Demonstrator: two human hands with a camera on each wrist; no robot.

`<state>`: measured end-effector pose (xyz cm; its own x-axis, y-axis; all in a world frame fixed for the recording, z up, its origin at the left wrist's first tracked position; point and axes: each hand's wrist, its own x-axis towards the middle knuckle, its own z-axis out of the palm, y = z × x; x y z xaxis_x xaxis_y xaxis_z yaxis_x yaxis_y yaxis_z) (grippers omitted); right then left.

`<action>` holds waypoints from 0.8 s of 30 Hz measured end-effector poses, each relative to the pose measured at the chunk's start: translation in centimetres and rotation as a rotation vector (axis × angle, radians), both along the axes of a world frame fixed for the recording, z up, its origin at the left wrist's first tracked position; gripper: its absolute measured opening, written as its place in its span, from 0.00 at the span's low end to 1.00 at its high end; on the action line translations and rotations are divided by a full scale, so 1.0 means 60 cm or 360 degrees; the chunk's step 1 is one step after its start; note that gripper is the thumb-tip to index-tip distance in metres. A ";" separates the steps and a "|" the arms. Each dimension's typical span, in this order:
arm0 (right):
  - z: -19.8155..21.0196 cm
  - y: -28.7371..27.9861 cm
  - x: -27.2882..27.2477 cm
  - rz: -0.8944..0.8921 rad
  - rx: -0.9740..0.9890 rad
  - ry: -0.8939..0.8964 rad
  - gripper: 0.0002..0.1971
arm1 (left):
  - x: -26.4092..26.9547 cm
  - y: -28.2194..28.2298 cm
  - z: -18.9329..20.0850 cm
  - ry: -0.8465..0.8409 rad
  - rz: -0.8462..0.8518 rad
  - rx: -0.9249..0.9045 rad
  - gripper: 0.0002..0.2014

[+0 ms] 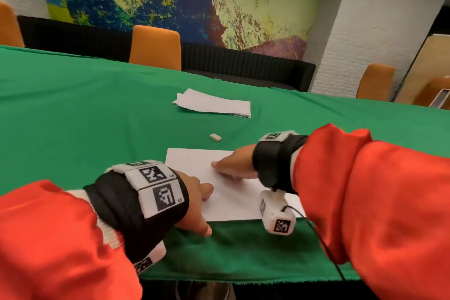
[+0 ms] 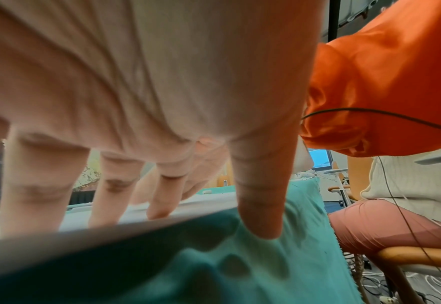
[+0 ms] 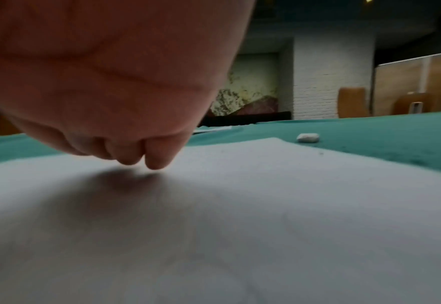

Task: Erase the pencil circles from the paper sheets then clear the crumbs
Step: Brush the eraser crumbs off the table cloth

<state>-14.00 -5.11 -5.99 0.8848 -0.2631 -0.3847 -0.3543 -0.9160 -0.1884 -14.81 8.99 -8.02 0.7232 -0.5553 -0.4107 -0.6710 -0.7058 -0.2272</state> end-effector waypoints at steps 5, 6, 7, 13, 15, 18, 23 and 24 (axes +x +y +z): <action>-0.003 -0.046 0.000 -0.0174 -0.0204 -0.0023 0.29 | 0.003 0.001 0.001 0.0029 0.0002 -0.0019 0.34; -0.003 -0.066 -0.004 -0.0237 -0.0256 -0.0036 0.29 | 0.003 -0.001 0.002 0.0031 -0.0002 -0.0020 0.34; -0.002 -0.083 -0.006 -0.0285 -0.0306 -0.0047 0.28 | 0.004 -0.002 0.002 0.0031 -0.0006 -0.0021 0.34; 0.016 -0.074 0.010 -0.0193 -0.0121 -0.0127 0.30 | 0.009 0.002 0.004 0.0058 0.0010 -0.0034 0.33; 0.004 -0.058 0.016 -0.0098 -0.0097 -0.0078 0.31 | 0.011 0.004 0.005 0.0075 0.0025 -0.0046 0.33; -0.012 -0.064 0.014 -0.0083 -0.0200 0.0077 0.29 | 0.015 0.012 0.006 0.0115 0.0051 -0.0096 0.31; 0.008 -0.139 -0.020 -0.0288 -0.0422 0.0088 0.27 | 0.024 0.027 0.011 0.0112 0.0172 -0.0231 0.30; 0.010 -0.152 -0.025 -0.0306 -0.0388 0.0098 0.26 | 0.029 0.030 0.013 0.0064 0.0244 -0.0272 0.30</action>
<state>-15.53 -14.25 -5.39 0.7869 -0.5144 -0.3408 -0.5293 -0.8466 0.0556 -13.04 10.77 -7.26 0.7895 -0.5039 -0.3503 -0.5589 -0.8262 -0.0710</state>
